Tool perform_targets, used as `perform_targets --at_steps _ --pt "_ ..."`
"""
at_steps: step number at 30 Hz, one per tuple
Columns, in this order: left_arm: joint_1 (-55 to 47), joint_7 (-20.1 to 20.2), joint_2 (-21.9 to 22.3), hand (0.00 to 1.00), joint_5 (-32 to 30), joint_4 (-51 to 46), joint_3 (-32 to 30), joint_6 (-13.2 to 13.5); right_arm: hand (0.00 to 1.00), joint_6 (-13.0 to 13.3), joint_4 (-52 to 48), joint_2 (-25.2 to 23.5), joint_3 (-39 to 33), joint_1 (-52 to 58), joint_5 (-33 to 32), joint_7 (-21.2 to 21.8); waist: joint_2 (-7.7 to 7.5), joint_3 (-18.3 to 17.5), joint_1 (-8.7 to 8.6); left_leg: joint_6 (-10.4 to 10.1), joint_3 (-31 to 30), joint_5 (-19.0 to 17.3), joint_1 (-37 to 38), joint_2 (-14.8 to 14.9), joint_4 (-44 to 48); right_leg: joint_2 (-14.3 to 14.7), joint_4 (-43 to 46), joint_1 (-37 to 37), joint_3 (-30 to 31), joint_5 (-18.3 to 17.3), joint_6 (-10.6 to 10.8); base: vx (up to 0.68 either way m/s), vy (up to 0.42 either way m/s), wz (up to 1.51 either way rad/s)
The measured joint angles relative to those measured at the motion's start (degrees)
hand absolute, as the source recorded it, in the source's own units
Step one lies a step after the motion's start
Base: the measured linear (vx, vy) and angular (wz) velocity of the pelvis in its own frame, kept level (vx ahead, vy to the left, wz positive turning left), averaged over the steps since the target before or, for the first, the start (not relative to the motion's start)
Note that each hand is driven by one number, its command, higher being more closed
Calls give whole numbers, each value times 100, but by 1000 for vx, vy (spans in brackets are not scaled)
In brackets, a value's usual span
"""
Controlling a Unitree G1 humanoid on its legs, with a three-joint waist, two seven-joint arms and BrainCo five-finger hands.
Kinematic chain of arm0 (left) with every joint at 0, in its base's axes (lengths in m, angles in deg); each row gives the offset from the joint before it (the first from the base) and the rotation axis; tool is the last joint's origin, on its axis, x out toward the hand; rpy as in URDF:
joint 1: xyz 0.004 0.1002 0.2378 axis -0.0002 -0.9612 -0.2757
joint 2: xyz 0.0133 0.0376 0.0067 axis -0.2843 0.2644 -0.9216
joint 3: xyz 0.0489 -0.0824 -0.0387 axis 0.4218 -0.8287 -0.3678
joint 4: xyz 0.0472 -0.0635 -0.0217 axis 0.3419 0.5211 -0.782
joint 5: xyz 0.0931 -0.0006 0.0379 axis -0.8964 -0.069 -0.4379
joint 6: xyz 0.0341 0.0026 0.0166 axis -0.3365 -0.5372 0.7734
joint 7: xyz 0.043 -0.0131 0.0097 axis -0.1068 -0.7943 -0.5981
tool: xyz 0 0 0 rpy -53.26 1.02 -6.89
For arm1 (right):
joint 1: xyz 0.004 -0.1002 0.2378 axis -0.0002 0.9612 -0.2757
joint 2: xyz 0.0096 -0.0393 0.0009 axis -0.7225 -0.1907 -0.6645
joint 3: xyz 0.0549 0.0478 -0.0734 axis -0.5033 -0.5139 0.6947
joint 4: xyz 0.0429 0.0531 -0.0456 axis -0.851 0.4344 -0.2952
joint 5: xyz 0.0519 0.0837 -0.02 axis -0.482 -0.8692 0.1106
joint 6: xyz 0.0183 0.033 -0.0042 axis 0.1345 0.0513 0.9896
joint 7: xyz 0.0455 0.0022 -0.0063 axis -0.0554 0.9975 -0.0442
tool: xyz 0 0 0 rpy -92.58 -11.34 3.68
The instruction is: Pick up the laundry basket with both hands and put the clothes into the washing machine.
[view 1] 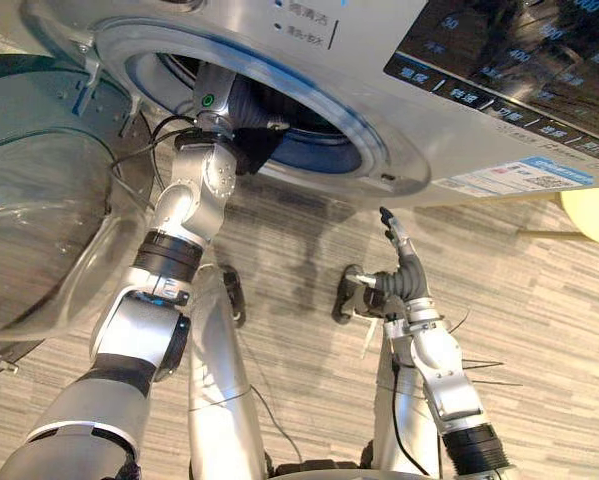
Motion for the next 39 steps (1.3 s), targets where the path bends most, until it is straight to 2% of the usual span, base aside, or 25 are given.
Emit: perform_targets --at_steps 5,7,12,15,16,18,23,26,32,39 --pt "-948 -912 797 0 803 -849 -1216 -20 0 3 1 -52 10 47 16 -50 0 0 1 -71 -18 38 136 13 -142 39 -94 120 -47 13 -26 16 -54 0" --pt "-1541 -1110 1136 0 1194 -1240 -1474 -18 0 1 -2 -122 -8 58 43 -76 1 0 7 -112 -20 66 284 9 -272 45 -198 264 -75 12 -27 1 -61 6" --pt "-2887 -1441 1993 0 1920 -1693 -1898 -2 0 -33 -13 -195 -10 151 129 -169 9 -299 82 -157 9 167 420 -4 -593 47 -404 377 -139 24 -53 5 -86 6" --pt "-3303 -1661 2282 0 2339 -1913 -1994 28 0 -55 -24 -206 -11 156 132 -174 11 -331 165 -174 20 201 477 -20 -668 51 -436 408 -152 31 -67 12 -62 1" --pt "-3508 -1757 2388 0 2677 -2004 -2079 156 0 -76 -24 -234 -9 156 131 -175 11 -331 169 -183 16 223 477 -25 -713 50 -466 410 -166 32 -67 3 -68 5" --pt "-3673 -1827 2494 0 2876 -2008 -2164 234 0 -95 -24 -235 -10 165 131 -176 11 -331 171 -186 14 225 481 -23 -727 52 -476 413 -171 31 -67 3 -54 1" --pt "-3940 -1870 2607 0 3689 -1881 -2179 450 0 -200 -20 -226 -25 240 120 -192 11 -331 187 -193 19 230 502 -22 -775 59 -534 439 -182 35 -72 7 -46 0" --pt "-3835 -1777 2588 0 4227 -1296 -2177 531 0 -206 -2 -222 -21 240 101 -202 11 -331 189 -192 38 229 567 -12 -794 62 -561 496 -171 35 -71 11 -40 -1" --pt "-2876 -1137 2254 0 5416 94 -2125 715 0 -229 49 -96 2 221 -8 -218 12 -330 166 -191 32 229 388 18 -741 100 -557 335 -167 43 -65 -3 -41 -4" --pt "-1610 -843 1893 0 5966 723 -2072 815 0 -241 163 19 -9 -58 -121 -302 2 -276 101 -156 -3 201 -72 48 -379 136 -264 -136 -76 61 -78 -8 -21 -7"
